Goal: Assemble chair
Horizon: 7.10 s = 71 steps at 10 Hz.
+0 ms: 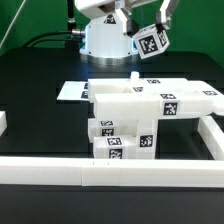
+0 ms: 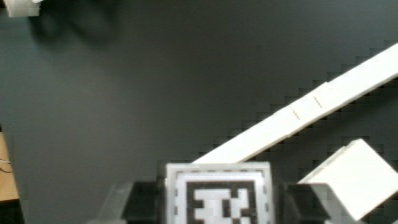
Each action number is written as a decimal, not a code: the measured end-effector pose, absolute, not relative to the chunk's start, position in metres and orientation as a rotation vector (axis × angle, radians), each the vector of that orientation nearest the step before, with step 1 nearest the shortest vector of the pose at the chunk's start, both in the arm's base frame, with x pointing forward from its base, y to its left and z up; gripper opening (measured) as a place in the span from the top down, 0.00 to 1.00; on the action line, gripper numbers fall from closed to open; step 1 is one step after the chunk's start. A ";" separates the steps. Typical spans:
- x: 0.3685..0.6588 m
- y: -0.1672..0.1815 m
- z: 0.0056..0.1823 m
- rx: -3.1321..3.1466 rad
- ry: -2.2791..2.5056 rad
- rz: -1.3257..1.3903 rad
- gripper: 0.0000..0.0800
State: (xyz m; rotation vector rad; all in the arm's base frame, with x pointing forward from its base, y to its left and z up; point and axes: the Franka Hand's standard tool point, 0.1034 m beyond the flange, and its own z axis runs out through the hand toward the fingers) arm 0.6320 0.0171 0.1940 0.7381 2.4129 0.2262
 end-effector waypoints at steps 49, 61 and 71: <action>0.608 0.015 0.141 0.674 2.476 0.340 0.19; 0.615 0.050 0.213 1.844 1.898 0.494 0.19; 0.601 0.070 0.204 2.519 1.352 0.463 0.19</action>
Offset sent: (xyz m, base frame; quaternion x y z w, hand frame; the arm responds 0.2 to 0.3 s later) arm -0.0104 -0.0009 -0.0207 -0.0637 0.0159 -0.0459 0.9968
